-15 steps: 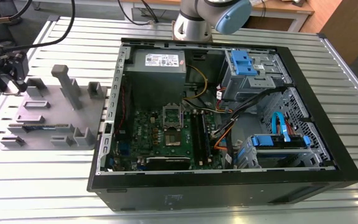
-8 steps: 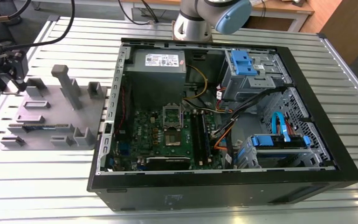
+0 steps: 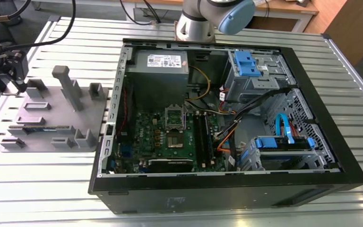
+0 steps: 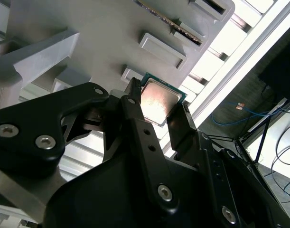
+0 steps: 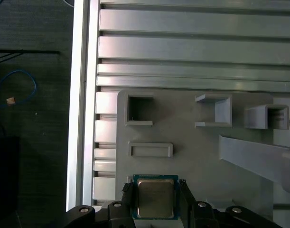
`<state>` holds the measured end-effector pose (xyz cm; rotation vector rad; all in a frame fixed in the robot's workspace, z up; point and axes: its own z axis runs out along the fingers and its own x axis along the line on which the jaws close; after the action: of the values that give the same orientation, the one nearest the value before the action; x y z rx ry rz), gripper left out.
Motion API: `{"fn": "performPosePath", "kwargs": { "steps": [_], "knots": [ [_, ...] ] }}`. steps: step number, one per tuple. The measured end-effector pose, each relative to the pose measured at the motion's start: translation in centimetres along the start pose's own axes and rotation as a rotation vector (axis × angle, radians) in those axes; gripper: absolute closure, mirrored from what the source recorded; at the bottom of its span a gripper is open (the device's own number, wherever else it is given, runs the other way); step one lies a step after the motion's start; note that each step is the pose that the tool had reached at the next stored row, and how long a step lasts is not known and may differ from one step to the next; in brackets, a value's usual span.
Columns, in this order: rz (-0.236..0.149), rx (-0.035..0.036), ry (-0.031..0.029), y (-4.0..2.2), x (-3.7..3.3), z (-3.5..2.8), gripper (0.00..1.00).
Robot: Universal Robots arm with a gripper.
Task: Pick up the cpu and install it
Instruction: 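Pick up the cpu and move it towards the insertion slot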
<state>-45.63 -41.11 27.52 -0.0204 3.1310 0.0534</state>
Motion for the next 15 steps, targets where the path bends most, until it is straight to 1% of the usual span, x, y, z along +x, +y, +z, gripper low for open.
{"fn": "performPosePath", "kwargs": {
  "steps": [7,15],
  "knots": [
    [0.000,0.0001,0.0002,0.00,0.00,-0.03,0.53],
    [0.000,0.0000,-0.0001,0.01,0.00,-0.27,0.53]
  ]
}}
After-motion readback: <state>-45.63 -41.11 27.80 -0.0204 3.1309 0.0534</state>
